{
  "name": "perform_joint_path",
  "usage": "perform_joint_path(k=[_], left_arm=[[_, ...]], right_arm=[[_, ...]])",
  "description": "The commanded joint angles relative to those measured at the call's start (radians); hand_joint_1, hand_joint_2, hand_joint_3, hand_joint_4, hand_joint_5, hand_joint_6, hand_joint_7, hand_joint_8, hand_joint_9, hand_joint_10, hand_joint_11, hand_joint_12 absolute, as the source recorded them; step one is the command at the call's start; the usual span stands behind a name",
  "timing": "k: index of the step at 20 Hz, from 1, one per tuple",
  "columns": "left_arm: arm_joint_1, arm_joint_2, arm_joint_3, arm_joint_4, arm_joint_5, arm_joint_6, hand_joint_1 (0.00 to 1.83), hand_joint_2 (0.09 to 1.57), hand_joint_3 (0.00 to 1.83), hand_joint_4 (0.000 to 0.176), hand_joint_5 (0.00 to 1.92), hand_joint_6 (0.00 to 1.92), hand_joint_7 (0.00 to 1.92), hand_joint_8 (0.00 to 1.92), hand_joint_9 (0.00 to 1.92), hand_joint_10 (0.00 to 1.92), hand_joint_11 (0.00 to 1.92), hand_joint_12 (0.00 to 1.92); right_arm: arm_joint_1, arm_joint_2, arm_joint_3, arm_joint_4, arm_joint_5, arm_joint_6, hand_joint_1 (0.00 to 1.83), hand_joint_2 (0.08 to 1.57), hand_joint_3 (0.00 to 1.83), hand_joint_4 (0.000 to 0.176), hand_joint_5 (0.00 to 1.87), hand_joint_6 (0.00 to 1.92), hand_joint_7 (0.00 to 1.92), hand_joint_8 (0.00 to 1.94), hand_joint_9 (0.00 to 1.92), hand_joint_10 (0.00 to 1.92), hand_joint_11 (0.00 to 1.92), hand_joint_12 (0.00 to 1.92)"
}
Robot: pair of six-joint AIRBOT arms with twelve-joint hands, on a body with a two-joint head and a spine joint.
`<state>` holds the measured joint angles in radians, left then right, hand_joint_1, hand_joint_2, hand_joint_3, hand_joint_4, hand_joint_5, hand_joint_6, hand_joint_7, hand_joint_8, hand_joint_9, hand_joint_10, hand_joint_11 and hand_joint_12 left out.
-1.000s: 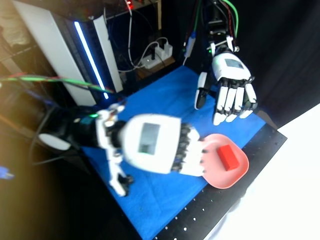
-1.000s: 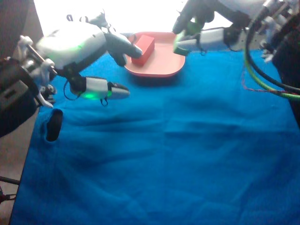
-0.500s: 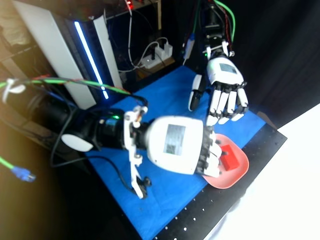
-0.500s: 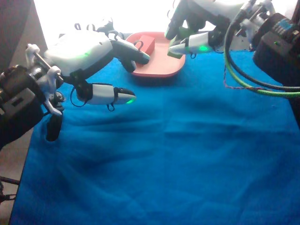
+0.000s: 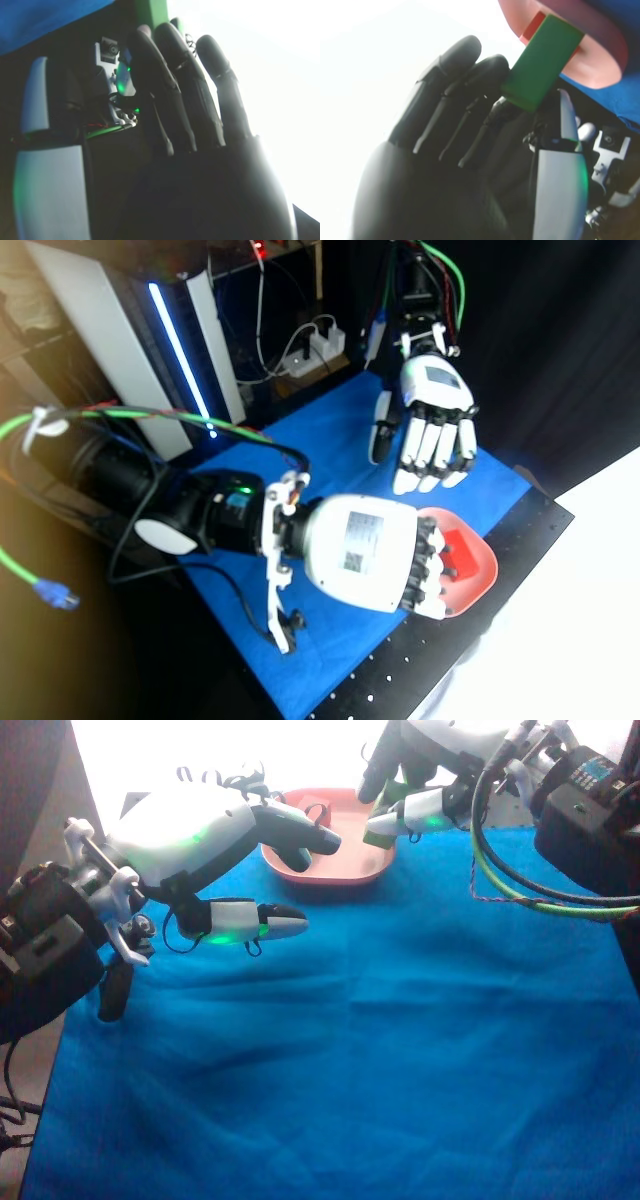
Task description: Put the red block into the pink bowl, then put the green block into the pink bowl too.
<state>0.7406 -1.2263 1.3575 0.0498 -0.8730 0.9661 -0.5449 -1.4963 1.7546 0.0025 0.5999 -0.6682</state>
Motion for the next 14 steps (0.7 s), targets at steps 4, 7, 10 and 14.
perform_joint_path(k=[4, 7, 10, 14], left_arm=[[-0.011, -0.003, -0.009, 0.001, -0.149, -0.022, 0.93, 1.00, 0.00, 0.000, 0.77, 0.01, 0.96, 0.32, 0.78, 0.58, 0.25, 1.13], [-0.011, 0.001, -0.015, 0.006, -0.157, -0.022, 0.96, 1.03, 0.00, 0.000, 0.76, 0.00, 0.82, 0.61, 0.70, 0.80, 0.22, 1.26], [-0.011, 0.005, -0.019, 0.007, -0.160, -0.022, 0.98, 1.00, 0.00, 0.000, 0.78, 0.01, 0.77, 0.80, 0.70, 0.96, 0.26, 1.40], [-0.012, 0.007, -0.019, 0.007, -0.161, -0.023, 0.98, 1.01, 0.00, 0.000, 0.78, 0.01, 0.72, 0.87, 0.66, 1.00, 0.26, 1.42]], right_arm=[[0.028, -0.010, 0.020, 0.012, 0.110, 0.004, 1.41, 1.01, 0.00, 0.000, 1.11, 0.59, 1.28, 0.39, 1.18, 0.86, 0.95, 0.97], [0.029, -0.021, 0.029, 0.012, 0.106, 0.004, 1.33, 1.02, 0.00, 0.000, 1.30, 0.13, 1.20, 0.81, 1.13, 0.94, 0.91, 1.33], [0.029, -0.026, 0.032, 0.010, 0.102, 0.004, 1.49, 0.98, 0.01, 0.000, 0.99, 0.27, 1.19, 0.52, 1.24, 0.74, 0.86, 1.03], [0.029, -0.031, 0.032, 0.006, 0.100, 0.004, 1.30, 0.89, 0.00, 0.000, 0.88, 0.00, 1.02, 0.03, 1.11, 0.06, 0.75, 0.92]])
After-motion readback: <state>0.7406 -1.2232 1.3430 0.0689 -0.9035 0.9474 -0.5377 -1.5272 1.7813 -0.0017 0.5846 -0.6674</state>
